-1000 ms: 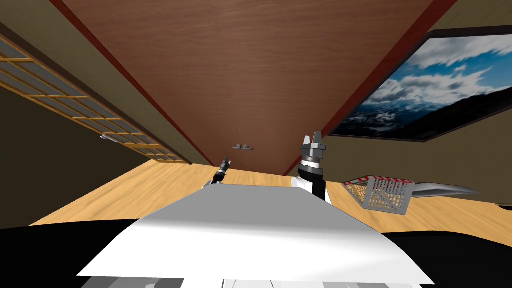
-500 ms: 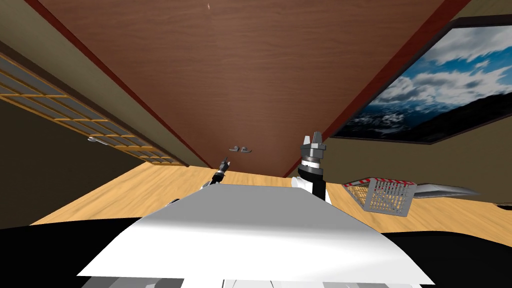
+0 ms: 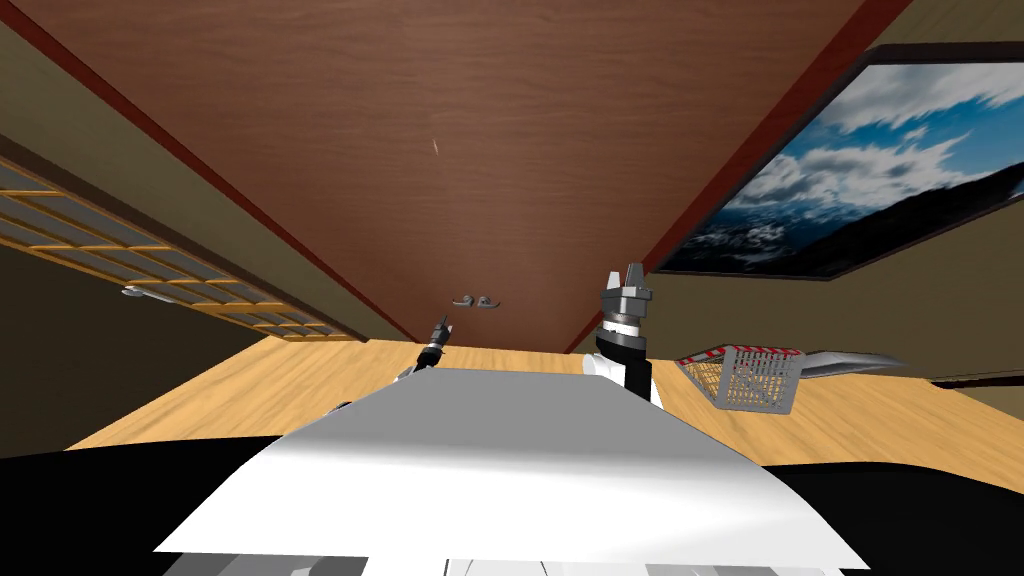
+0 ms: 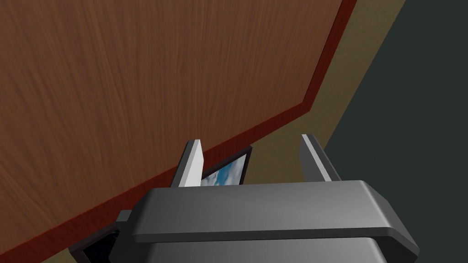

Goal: Pull the door open

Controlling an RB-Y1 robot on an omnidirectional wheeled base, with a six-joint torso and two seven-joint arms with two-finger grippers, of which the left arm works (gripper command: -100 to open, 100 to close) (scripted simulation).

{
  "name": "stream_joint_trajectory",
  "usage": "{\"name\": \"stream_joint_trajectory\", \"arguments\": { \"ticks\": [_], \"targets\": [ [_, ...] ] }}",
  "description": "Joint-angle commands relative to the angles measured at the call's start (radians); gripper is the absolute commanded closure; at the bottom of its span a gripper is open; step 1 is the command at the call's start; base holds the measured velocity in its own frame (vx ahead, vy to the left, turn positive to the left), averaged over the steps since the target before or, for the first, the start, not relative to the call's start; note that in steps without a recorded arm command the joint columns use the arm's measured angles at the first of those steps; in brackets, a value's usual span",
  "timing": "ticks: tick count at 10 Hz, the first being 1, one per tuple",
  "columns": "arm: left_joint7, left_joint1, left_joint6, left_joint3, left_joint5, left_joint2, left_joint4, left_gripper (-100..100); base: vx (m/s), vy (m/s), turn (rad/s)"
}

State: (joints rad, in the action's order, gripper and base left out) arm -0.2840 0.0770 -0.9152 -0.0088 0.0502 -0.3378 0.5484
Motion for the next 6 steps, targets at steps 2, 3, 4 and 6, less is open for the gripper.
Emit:
{"name": "stream_joint_trajectory", "arguments": {
  "ticks": [2, 3, 4, 6],
  "targets": [
    [0.027, -0.017, 0.013, 0.051, 0.017, -0.004, -0.003, -100, 0.04, 0.044, -0.12],
    [0.027, -0.017, 0.013, 0.051, 0.017, -0.004, -0.003, -100, 0.013, 0.027, -0.046],
    [0.047, -0.021, 0.023, 0.088, 0.029, -0.002, -0.01, -100, 0.028, 0.044, -0.144],
    [0.054, -0.022, 0.027, 0.1, 0.033, -0.001, -0.013, -100, 0.021, 0.048, -0.088]
  ]
}}
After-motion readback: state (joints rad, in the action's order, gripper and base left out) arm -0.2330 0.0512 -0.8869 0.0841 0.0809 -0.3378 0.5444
